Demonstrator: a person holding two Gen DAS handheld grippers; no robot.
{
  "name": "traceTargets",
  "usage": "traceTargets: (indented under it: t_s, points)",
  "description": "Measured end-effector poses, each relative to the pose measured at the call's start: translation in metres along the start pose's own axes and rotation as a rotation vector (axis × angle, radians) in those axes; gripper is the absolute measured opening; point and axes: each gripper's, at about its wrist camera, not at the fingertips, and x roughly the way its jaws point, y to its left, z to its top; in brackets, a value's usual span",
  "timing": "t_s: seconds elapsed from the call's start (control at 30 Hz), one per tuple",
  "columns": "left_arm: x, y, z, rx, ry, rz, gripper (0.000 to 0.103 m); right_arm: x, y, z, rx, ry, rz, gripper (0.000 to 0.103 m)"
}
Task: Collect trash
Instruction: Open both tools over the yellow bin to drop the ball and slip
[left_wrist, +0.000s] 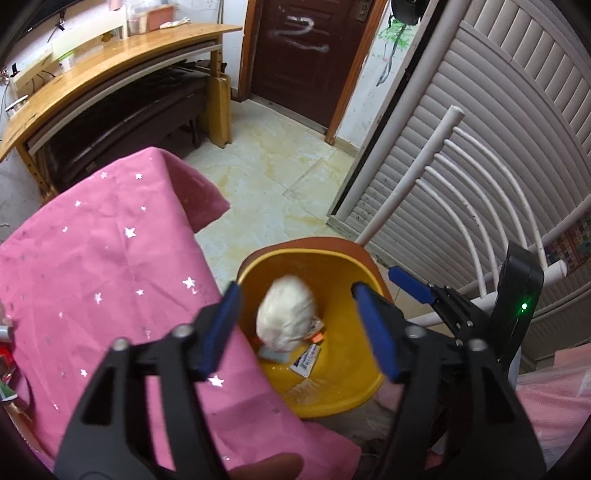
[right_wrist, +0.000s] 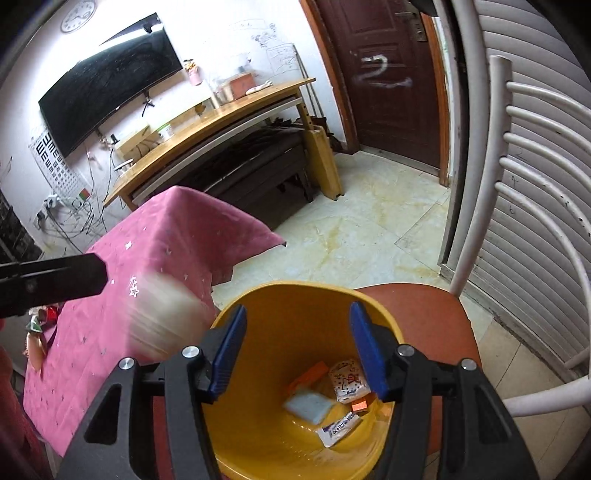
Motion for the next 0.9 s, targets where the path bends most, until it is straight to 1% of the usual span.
traceTargets:
  t_s: [0.2, 0.27, 0.43, 0.53, 0.6, 0.8, 0.9]
  points:
    - [-0.007, 0.005, -0.003, -0.019, -0.007, 0.003, 0.068, -0.008, 0.004, 0.001, 0.008, -0.034, 0.016, 0.053]
    - [-0.013, 0.01, -0.006, -0.03, -0.014, -0.001, 0.068, -0.011, 0.013, 0.003, -0.004, -0.05, 0.038, 0.053]
    - [-0.035, 0.029, -0.013, -0.062, -0.052, -0.005, 0.068, -0.019, 0.039, 0.005, -0.059, -0.08, 0.054, 0.053]
    - [-0.055, 0.048, -0.019, -0.086, -0.085, 0.009, 0.068, -0.023, 0.06, 0.005, -0.098, -0.085, 0.08, 0.055]
    - [-0.07, 0.066, -0.025, -0.111, -0.11, 0.028, 0.068, -0.024, 0.079, 0.004, -0.135, -0.089, 0.092, 0.06]
    - [-0.11, 0.121, -0.043, -0.183, -0.173, 0.104, 0.069, -0.025, 0.129, 0.004, -0.197, -0.086, 0.163, 0.063]
    - [-0.129, 0.15, -0.054, -0.216, -0.198, 0.142, 0.069, -0.023, 0.162, 0.003, -0.237, -0.07, 0.212, 0.064]
